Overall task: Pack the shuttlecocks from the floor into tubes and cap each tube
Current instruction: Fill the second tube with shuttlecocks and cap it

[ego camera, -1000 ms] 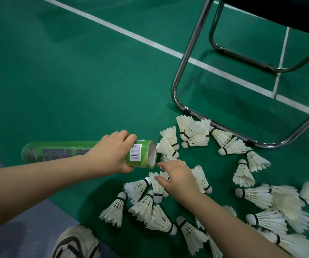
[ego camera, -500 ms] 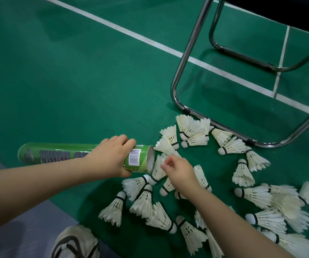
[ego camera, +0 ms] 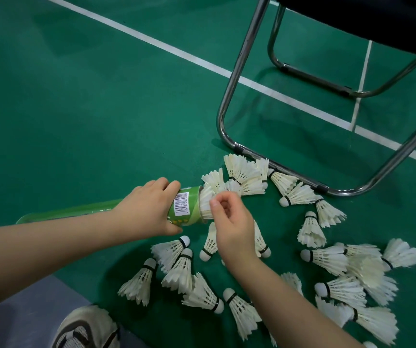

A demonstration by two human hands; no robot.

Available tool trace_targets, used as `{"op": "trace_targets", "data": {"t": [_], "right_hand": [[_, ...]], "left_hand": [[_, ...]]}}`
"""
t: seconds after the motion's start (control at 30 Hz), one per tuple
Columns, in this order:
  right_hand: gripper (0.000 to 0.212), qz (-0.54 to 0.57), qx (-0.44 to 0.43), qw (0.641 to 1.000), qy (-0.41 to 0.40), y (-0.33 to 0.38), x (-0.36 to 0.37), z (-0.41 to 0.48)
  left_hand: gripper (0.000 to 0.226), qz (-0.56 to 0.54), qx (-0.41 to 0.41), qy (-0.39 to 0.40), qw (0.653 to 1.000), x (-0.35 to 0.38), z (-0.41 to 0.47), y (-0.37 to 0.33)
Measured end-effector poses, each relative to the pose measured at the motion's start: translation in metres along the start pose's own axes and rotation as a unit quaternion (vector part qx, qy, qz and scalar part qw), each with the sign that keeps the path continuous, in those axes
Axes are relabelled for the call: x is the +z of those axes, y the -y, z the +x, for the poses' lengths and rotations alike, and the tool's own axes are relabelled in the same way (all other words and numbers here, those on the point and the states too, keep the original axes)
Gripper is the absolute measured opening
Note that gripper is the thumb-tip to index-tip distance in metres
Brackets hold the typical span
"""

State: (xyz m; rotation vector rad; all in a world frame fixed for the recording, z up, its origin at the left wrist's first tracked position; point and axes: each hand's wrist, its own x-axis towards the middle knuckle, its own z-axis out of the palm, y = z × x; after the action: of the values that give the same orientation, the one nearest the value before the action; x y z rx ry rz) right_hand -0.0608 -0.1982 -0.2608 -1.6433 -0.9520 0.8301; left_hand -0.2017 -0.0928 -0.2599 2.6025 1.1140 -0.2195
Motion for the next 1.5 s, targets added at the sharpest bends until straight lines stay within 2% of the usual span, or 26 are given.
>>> {"op": "trace_targets", "data": {"t": [0.13,0.2,0.33,0.43,0.53,0.57,0.63,0.77,0.8,0.87,0.93,1.0,1.07,1.23,1.37,1.43,1.5], "right_hand": [[0.013,0.035,0.057,0.997,0.044,-0.009,0.001,0.001],[0.018,0.065,0.073,0.993,0.069,-0.010,-0.005,0.003],[0.031,0.115,0.113,0.964,0.212,-0.007,-0.021,0.007],[0.052,0.052,0.173,0.929,0.322,-0.005,-0.028,0.013],[0.052,-0.026,0.230,0.893,0.387,0.002,-0.026,0.014],[0.047,-0.029,0.242,0.888,0.389,0.004,-0.024,0.013],[0.034,-0.014,0.246,0.903,0.352,0.004,-0.021,0.014],[0.014,0.078,0.213,0.959,0.172,0.002,-0.027,0.029],[0.016,0.066,0.200,0.970,0.117,-0.001,-0.030,0.034],[0.021,-0.052,0.176,0.982,0.037,-0.010,-0.037,0.046],[0.017,-0.207,0.144,0.967,0.025,-0.023,-0.042,0.056],[0.030,-0.333,0.114,0.935,0.047,-0.039,-0.043,0.064],[0.045,-0.414,0.093,0.904,0.055,-0.049,-0.038,0.069],[0.053,-0.526,0.026,0.846,0.079,-0.059,-0.017,0.068],[0.062,-0.568,-0.066,0.804,0.160,-0.062,0.007,0.074],[0.058,-0.592,-0.101,0.778,0.184,-0.065,0.018,0.079],[0.042,-0.606,-0.107,0.768,0.178,-0.065,0.022,0.082]], "left_hand": [[0.063,-0.007,-0.001,-0.007,1.000,-0.002,0.004,-0.010],[0.063,-0.002,0.004,-0.005,1.000,-0.001,0.006,-0.014],[0.062,0.005,0.023,0.006,1.000,0.005,0.010,-0.019],[0.064,0.025,0.037,0.020,0.999,0.009,0.012,-0.023],[0.068,0.051,0.077,0.033,0.995,0.014,0.010,-0.031],[0.069,0.058,0.087,0.035,0.994,0.015,0.010,-0.032],[0.067,0.059,0.087,0.036,0.994,0.015,0.013,-0.032],[0.058,0.017,0.039,0.038,0.998,0.007,0.025,-0.023],[0.058,0.006,0.024,0.040,0.999,0.006,0.027,-0.018],[0.059,-0.004,0.003,0.041,0.999,0.005,0.028,-0.007],[0.061,-0.003,-0.012,0.041,0.999,0.007,0.027,0.004],[0.061,-0.003,-0.020,0.046,0.999,0.009,0.024,0.011],[0.062,-0.002,-0.024,0.049,0.998,0.011,0.022,0.015],[0.062,-0.003,-0.040,0.047,0.998,0.010,0.023,0.025],[0.061,-0.003,-0.041,0.052,0.998,0.010,0.023,0.027],[0.061,-0.005,-0.039,0.052,0.998,0.009,0.022,0.028],[0.061,-0.006,-0.039,0.053,0.998,0.008,0.020,0.029]]}}
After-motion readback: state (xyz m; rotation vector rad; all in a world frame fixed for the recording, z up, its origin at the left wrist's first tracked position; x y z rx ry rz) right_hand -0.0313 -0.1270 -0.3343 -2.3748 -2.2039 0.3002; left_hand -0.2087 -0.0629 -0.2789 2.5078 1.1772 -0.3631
